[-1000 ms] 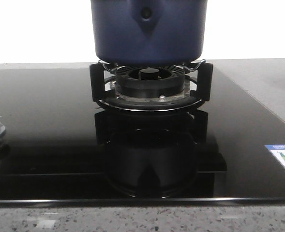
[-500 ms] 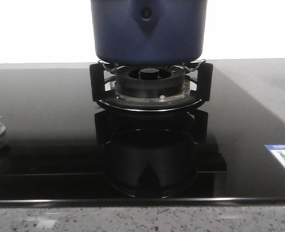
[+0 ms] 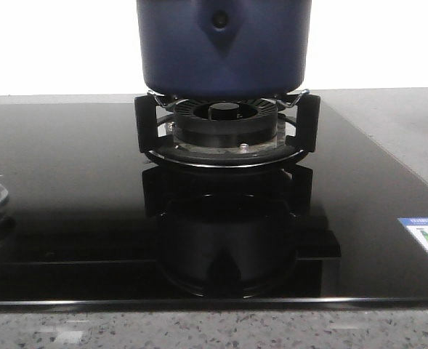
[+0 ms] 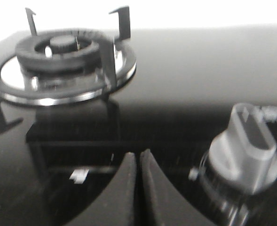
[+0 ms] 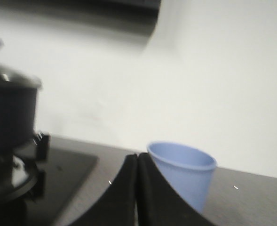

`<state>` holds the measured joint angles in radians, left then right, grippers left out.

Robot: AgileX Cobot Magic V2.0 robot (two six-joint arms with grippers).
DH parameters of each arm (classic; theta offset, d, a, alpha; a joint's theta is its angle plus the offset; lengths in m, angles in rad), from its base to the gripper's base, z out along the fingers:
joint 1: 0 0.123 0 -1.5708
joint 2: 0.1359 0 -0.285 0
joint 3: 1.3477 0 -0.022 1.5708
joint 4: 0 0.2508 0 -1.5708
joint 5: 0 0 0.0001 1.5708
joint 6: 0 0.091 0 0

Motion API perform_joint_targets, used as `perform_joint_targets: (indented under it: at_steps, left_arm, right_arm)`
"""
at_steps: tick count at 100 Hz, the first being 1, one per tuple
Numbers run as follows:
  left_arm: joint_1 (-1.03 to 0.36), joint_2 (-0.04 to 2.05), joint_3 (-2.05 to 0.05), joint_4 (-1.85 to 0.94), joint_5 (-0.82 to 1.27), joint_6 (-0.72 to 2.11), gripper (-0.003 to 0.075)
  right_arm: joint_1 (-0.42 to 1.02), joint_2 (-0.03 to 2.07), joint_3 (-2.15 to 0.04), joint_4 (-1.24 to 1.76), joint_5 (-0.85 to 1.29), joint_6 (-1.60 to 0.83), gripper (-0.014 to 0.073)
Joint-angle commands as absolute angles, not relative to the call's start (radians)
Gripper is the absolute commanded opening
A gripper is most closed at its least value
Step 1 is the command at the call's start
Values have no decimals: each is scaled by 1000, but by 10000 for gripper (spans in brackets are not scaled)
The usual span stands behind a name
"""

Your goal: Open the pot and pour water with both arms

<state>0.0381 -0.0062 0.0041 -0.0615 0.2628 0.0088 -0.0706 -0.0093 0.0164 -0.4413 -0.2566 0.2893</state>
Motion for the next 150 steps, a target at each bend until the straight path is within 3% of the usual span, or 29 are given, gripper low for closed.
perform_joint_targets:
  at_steps: [1,28,40,52,69,83,96,125,150]
  left_arm:
    - [39,-34,48,-175,84,0,-20]
    - [39,-34,44,-729,-120,0,-20]
    - [39,-34,38,-903,-119,0,-20]
    - [39,-32,0,-898,-45,0,-20]
    - [39,34,-148,-745,224,19,-20]
    - [39,171,-286,-730,388,232,-20]
    - [15,322,-392,-785,456,393,-20]
    - [-203,607,-614,-1175,622,926,-18]
    - [-269,862,-828,-1363,819,1259,-18]
  right_arm:
    - [-77,-30,38,-396,-341,384,-64]
    - [-77,-30,14,-148,-229,456,-64]
    - [-77,-30,-65,-89,-70,456,-64]
    - [-77,-13,-204,-88,188,456,-64]
    - [-73,127,-419,-91,560,390,-64]
    - [-73,281,-589,-85,866,305,-69]
    - [-15,388,-688,0,1007,277,-71]
    - [146,485,-791,381,1014,56,-71]
    - [181,485,-832,386,821,-109,-71]
